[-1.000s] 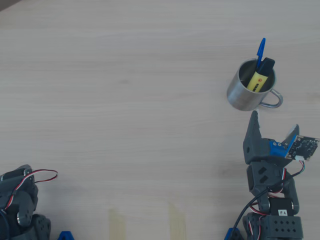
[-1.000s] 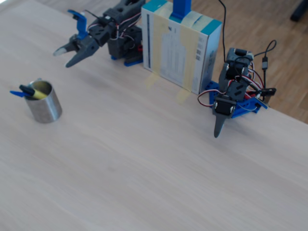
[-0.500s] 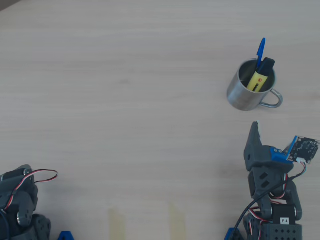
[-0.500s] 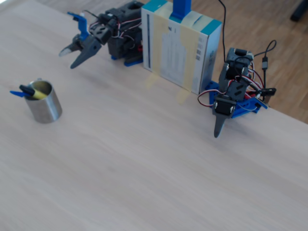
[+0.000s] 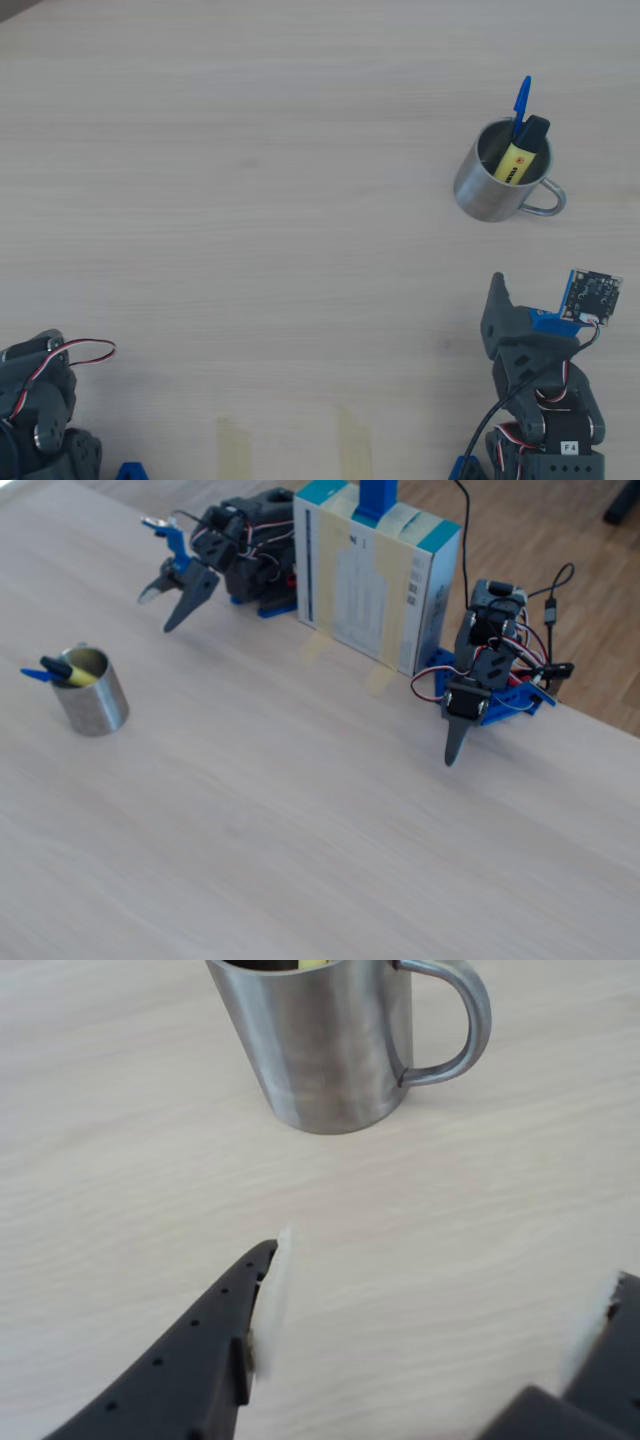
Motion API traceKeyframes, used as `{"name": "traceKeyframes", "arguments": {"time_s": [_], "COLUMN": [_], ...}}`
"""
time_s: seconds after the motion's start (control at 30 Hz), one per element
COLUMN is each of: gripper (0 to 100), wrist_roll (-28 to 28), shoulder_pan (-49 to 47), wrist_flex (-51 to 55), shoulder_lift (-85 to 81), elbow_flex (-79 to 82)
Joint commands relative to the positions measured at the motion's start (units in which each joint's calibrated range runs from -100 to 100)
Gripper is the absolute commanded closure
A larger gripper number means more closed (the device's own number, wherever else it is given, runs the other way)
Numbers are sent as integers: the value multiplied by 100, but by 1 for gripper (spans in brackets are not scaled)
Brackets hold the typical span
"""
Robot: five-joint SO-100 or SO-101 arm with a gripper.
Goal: Grab the yellow pen and put it in the silver cup.
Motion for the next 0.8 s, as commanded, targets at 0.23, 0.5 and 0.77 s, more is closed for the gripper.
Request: {"name": "traceKeyframes", "arguments": {"time_s": [0.23,0.5,0.77], "gripper": [58,58,58], "wrist_roll": [33,28,22], "shoulder_pan": [-41,-33,-33], "wrist_flex": [1003,1715,2212], "shoulder_lift": [-84,-92,-92], "elbow_flex": [36,36,36]}}
